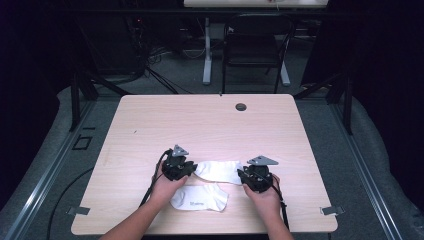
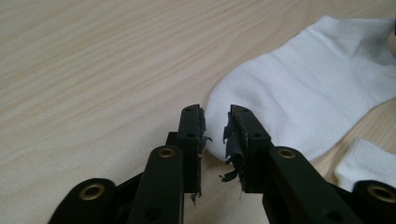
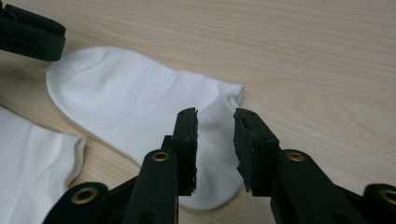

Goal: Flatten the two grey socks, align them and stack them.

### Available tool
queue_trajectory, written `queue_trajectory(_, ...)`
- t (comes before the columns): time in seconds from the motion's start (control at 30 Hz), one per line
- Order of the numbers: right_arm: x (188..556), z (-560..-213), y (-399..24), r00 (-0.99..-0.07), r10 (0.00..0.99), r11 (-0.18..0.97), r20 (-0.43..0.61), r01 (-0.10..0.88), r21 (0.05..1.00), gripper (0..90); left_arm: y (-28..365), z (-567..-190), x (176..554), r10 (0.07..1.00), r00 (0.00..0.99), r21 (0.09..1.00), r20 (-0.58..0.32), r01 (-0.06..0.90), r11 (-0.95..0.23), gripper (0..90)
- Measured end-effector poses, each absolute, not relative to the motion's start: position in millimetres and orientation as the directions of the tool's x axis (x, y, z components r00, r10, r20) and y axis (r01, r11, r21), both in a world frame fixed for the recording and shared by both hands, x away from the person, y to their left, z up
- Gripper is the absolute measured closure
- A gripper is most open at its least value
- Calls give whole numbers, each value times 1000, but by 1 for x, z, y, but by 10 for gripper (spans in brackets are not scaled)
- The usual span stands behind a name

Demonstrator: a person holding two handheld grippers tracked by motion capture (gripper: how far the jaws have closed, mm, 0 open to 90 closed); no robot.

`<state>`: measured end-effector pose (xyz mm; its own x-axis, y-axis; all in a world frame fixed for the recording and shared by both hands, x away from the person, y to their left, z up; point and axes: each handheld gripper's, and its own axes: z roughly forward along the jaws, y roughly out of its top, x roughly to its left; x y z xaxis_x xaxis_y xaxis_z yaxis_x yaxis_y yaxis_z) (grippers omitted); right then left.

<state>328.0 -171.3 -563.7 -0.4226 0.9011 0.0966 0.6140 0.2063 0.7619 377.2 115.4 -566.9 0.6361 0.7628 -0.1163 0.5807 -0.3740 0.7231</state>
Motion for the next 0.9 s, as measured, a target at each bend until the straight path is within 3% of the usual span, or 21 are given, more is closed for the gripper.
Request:
queue_trajectory(0.13, 331, -561, -178, -401, 910, 179, 106, 610, 772, 668, 109, -564, 377, 752, 649, 725, -121, 575, -380, 689)
queue_trajectory(0.57, 335, -565, -179, -390, 916, 180, 95, 611, 771, 631, 93, -574, 377, 735, 674, 682, -79, 574, -453, 656)
queue_trajectory(0.9, 341, -572, -179, -381, 920, 188, 85, 622, 760, 593, 94, -579, 374, 724, 689, 714, -23, 518, -471, 745)
